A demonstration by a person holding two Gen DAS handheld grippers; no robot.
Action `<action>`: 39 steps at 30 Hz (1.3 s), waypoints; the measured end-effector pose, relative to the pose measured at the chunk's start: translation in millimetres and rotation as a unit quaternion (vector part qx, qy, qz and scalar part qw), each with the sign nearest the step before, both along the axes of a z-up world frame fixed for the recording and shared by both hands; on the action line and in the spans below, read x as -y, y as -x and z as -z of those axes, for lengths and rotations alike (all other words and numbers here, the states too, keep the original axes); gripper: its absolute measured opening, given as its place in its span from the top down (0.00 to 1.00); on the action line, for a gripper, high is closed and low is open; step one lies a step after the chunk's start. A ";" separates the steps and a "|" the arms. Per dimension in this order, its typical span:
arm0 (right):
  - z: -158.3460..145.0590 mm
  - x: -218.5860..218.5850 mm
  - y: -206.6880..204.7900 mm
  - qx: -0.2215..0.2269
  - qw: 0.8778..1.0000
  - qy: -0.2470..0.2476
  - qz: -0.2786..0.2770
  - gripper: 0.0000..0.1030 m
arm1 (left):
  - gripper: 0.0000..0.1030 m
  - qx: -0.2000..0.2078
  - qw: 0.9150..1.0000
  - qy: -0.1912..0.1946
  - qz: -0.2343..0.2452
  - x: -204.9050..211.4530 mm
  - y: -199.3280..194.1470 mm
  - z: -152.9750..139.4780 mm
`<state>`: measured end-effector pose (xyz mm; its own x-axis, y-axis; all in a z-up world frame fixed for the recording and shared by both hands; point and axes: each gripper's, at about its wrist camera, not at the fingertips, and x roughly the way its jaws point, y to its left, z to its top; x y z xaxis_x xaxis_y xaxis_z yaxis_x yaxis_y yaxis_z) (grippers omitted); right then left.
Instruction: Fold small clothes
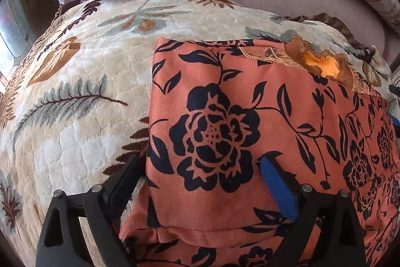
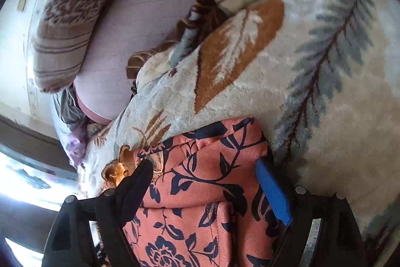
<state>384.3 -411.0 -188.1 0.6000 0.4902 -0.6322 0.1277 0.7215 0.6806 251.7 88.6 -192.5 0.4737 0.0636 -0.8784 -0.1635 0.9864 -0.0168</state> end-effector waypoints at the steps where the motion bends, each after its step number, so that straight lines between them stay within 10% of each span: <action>1: -8.3 -2.2 4.2 0.013 1.000 0.002 -0.004 0.16 | 0.07 -0.001 1.000 0.002 0.000 -0.3 -0.6 -0.1; 9: -22.1 -19.6 71.2 0.027 0.996 0.009 -0.081 0.15 | 0.07 -0.008 1.000 -0.003 -0.004 6.7 6.2 -7.5; 11: 12.8 -11.7 68.6 -0.038 0.996 0.007 -0.075 0.16 | 0.07 -0.010 1.000 0.000 0.000 11.8 12.3 -15.0; 18: -34.8 -26.1 106.5 0.043 0.997 -0.008 -0.069 0.15 | 0.07 0.035 0.999 -0.007 0.011 16.6 46.4 -63.1; 21: 9.5 -19.9 104.2 -0.044 0.997 0.016 -0.060 0.10 | 0.07 0.034 0.999 0.005 0.004 14.4 63.8 -74.0; 25: -22.6 -16.3 129.2 0.002 0.999 -0.022 -0.036 0.13 | 0.07 0.051 0.999 -0.010 0.006 11.5 97.7 -94.3; 32: -83.6 -12.2 238.8 0.072 0.993 0.011 -0.090 0.13 | 0.07 0.064 0.998 -0.009 -0.006 -6.4 150.0 -112.2; 39: -42.3 42.0 340.5 -0.014 0.992 0.055 -0.108 0.13 | 0.07 0.048 0.999 -0.005 0.003 -27.2 212.8 -101.4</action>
